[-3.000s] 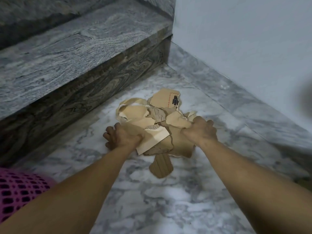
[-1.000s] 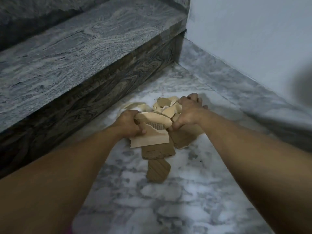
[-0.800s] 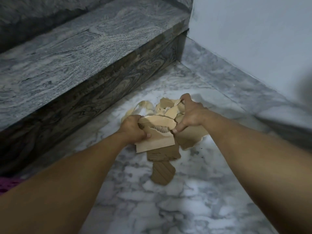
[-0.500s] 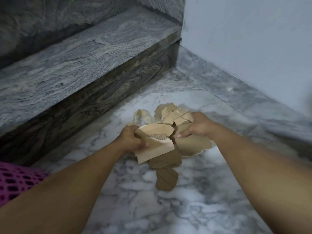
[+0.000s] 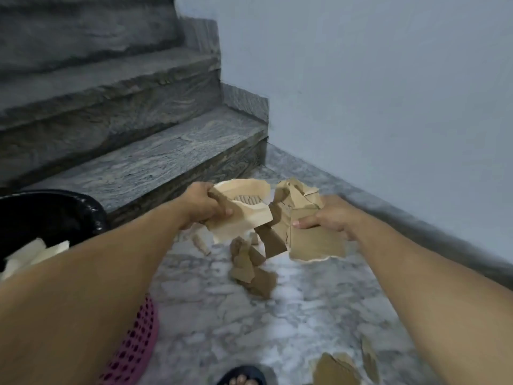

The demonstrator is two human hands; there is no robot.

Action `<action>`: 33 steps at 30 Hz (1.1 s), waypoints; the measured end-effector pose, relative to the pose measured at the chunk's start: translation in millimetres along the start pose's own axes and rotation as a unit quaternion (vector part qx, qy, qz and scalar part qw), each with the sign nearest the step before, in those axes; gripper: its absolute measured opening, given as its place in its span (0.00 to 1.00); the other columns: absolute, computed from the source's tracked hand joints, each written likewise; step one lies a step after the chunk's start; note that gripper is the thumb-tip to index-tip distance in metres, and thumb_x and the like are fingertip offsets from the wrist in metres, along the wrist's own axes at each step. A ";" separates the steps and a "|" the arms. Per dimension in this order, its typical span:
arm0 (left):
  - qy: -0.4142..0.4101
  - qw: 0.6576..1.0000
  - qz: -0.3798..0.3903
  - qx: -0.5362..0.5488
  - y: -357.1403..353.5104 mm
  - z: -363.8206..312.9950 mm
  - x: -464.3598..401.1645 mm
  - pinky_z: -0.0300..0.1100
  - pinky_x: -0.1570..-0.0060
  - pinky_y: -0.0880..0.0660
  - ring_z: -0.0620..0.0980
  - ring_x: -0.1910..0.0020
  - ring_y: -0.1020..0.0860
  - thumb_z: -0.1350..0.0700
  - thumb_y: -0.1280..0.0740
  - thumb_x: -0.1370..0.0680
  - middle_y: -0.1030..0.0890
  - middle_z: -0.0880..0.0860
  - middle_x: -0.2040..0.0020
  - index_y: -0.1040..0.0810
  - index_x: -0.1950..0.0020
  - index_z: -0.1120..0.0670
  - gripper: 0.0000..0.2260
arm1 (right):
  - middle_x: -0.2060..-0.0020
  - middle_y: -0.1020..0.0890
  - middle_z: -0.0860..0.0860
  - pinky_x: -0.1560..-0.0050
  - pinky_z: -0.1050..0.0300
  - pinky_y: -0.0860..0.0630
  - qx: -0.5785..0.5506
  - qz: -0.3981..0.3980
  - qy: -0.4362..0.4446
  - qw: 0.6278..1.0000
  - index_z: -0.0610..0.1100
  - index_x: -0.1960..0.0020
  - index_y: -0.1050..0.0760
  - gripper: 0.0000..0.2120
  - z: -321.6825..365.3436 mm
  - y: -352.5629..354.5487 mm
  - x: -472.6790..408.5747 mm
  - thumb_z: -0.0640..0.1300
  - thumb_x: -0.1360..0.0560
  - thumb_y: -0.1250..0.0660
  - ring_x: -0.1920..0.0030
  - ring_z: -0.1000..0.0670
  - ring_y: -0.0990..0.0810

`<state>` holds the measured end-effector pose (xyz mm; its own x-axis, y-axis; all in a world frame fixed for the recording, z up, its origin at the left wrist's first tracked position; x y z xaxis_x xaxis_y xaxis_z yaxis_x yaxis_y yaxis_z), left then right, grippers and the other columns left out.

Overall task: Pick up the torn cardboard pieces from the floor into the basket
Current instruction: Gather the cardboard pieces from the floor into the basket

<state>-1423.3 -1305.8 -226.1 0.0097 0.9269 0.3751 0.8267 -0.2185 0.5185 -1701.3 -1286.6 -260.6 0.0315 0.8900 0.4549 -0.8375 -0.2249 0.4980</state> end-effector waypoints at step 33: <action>0.170 0.967 -0.121 -0.148 272.6 169.2 265.6 0.49 0.41 0.26 0.55 0.43 0.28 0.54 0.23 0.32 0.28 0.56 0.37 0.32 0.29 0.58 0.35 | 0.53 0.19 0.41 0.44 0.45 0.20 0.071 0.081 0.166 0.980 0.36 0.41 0.27 0.20 270.8 -266.9 176.9 0.44 0.27 0.26 0.54 0.43 0.18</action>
<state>-1100.1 -1067.6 -115.2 -0.3912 0.8191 0.4197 0.5837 -0.1318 0.8012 -1324.5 -1176.5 -113.1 -0.2943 0.9130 0.2826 -0.7323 -0.4054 0.5472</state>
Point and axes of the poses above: each hand's wrist, its own x-axis away from the middle knuckle, its own y-axis out of the back of the hand, z = x × y, the point moved 5 cm from there along -x, towards the middle knuckle
